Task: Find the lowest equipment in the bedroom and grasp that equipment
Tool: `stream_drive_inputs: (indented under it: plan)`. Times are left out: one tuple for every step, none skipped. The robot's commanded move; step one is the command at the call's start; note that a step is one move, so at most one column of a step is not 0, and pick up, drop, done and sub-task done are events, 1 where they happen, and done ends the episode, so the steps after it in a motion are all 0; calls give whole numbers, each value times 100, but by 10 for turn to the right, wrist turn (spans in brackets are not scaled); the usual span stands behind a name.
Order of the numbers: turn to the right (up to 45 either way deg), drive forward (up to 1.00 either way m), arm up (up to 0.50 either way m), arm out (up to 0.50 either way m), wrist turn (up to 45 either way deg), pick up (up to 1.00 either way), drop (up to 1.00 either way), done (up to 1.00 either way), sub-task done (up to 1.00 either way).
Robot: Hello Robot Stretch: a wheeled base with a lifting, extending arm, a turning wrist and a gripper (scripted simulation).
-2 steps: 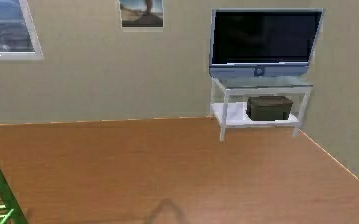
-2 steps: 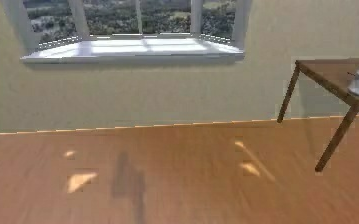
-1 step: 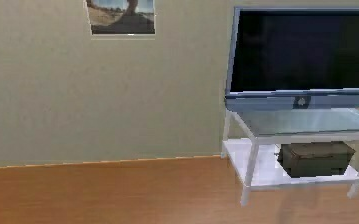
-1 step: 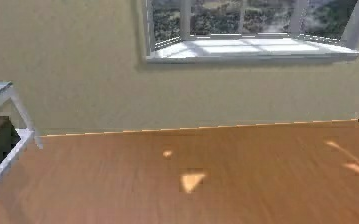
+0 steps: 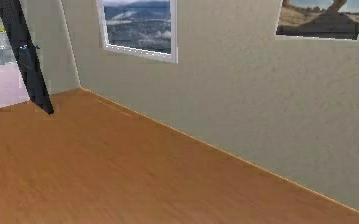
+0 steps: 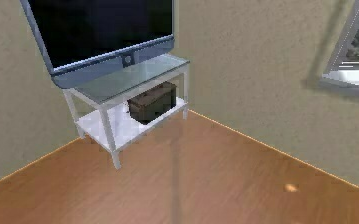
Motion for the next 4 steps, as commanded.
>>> stream_drive_inputs:
  plan:
    - [-60, 0, 0, 0, 0, 0, 0, 0, 0]
    - [0, 50, 0, 0, 0, 0, 0, 0, 0]
    - [-420, 0, 0, 0, 0, 0, 0, 0, 0]
    - [0, 100, 0, 0, 0, 0, 0, 0, 0]
